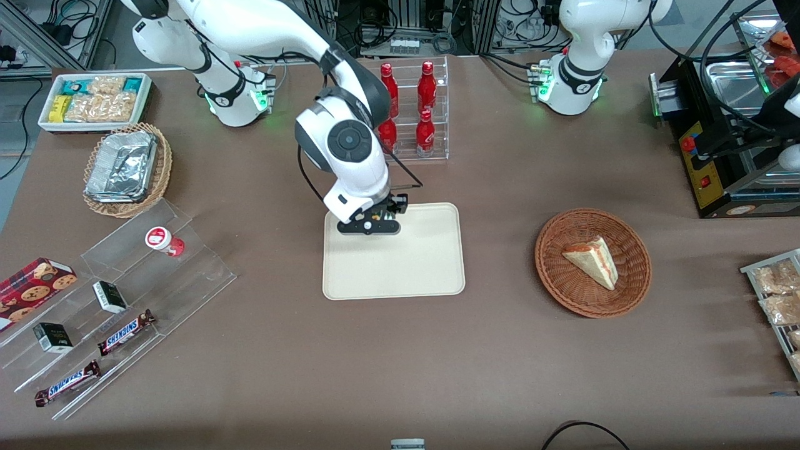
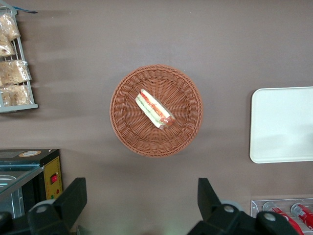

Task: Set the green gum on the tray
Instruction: 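Lower the gum tub onto the tray and open the right gripper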

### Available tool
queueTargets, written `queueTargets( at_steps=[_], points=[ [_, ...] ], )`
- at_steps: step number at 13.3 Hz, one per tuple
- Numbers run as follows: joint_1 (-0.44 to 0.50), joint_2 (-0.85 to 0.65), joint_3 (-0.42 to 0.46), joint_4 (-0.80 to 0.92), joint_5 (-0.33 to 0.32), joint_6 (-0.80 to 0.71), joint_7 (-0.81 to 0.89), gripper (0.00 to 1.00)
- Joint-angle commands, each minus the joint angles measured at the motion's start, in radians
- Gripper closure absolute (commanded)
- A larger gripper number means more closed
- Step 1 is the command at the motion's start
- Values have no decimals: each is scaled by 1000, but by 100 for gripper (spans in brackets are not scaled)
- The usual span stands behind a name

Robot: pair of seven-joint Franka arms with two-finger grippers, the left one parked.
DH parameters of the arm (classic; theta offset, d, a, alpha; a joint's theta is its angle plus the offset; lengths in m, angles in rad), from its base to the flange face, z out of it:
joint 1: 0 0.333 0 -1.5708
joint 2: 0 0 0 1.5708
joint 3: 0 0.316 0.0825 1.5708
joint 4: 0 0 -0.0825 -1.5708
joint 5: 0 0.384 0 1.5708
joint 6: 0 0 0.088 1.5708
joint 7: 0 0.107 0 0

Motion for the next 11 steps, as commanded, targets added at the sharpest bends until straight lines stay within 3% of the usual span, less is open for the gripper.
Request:
queueTargets(
  at_steps=[1, 3, 5, 11],
  points=[
    [35, 25, -11, -18, -2, 67, 45, 100],
    [55, 34, -13, -55, -17, 139, 88, 100],
    [75, 39, -13, -66, -106, 153, 113, 100],
    [84, 51, -11, -135, -107, 247, 157, 100]
  ],
)
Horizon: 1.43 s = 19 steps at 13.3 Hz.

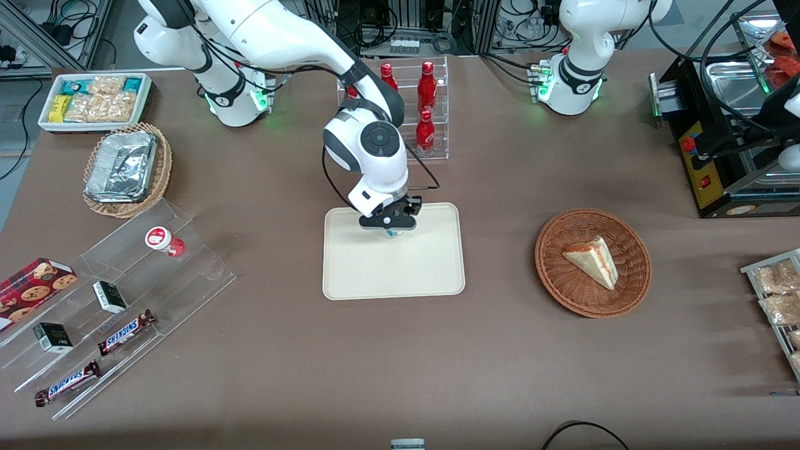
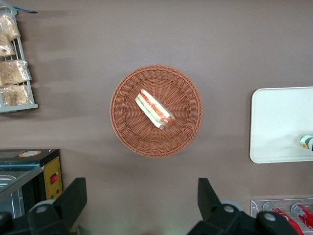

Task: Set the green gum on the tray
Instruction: 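Lower the gum tub onto the tray and open the right gripper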

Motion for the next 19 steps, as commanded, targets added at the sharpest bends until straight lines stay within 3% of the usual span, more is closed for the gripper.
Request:
queueTargets(
  at_steps=[1, 10, 11, 12, 13, 14, 15, 19],
  points=[
    [5, -5, -7, -36, -20, 52, 23, 100],
    [19, 34, -5, -40, -16, 116, 25, 100],
    [17, 35, -5, -40, -15, 115, 25, 89],
    [17, 37, -7, -40, -15, 115, 25, 61],
    [17, 38, -6, -40, -15, 115, 25, 44],
    [16, 38, -5, -40, -15, 112, 23, 17],
    [14, 37, -5, -40, -15, 110, 23, 1],
    [-1, -2, -7, -39, -15, 93, 5, 1]
  ],
)
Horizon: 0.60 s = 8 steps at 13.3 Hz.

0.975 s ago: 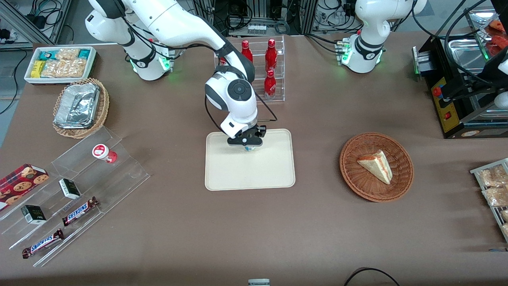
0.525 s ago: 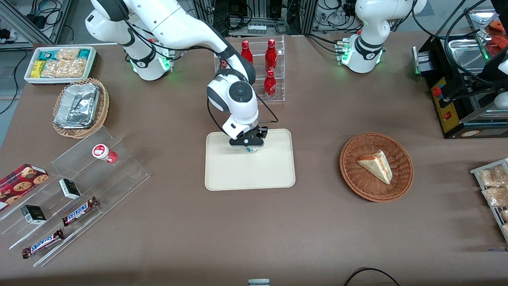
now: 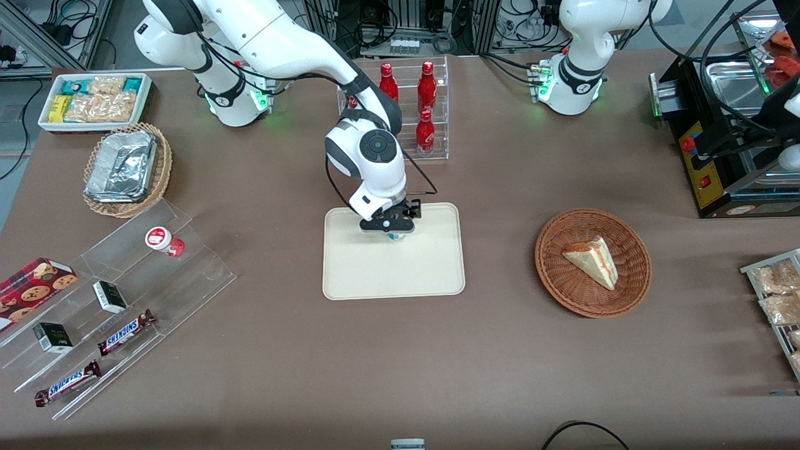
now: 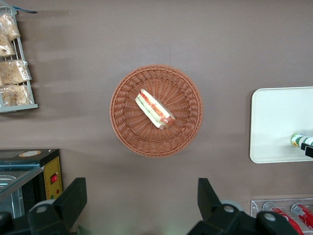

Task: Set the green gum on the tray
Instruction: 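Lower the gum tub onto the tray and open the right gripper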

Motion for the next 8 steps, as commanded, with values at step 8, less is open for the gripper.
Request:
queueTargets(
  at_steps=[8],
  points=[
    [-175, -316, 2, -6, 92, -323, -230, 1]
  ],
)
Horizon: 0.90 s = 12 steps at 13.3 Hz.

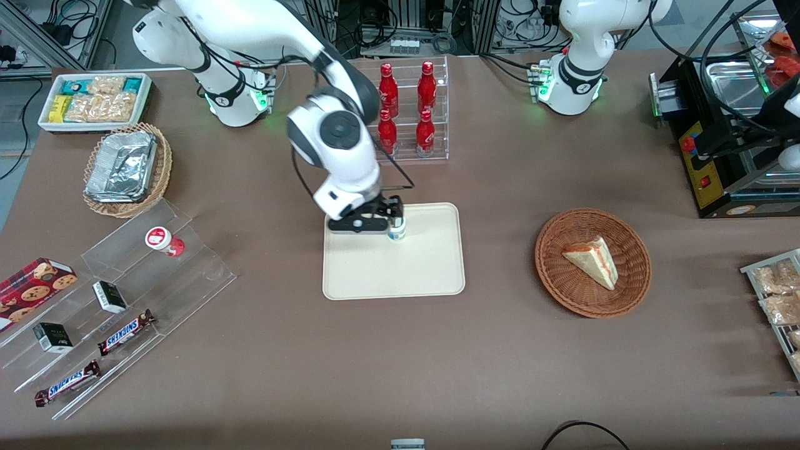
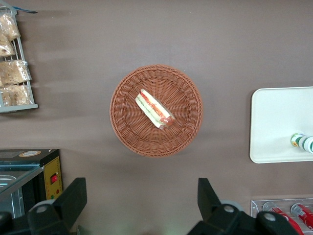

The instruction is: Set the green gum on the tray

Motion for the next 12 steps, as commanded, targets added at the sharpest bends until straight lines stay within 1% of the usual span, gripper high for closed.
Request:
queueTargets(
  at_steps=[1, 3, 5, 7, 9, 10, 12],
  points=[
    [-94, -119, 5, -21, 105, -141, -142, 1],
    [-182, -184, 4, -21, 120, -260, -251, 1],
    [-259, -233, -1, -23, 118, -379, -344, 1],
    [-368, -279, -1, -23, 107, -491, -420, 1],
    [-463, -322, -1, -23, 98, -564, -521, 1],
    [-500, -334, -2, -21, 86, -578, -541, 1],
    [-560, -354, -4, -20, 40, -603, -628, 1]
  ],
)
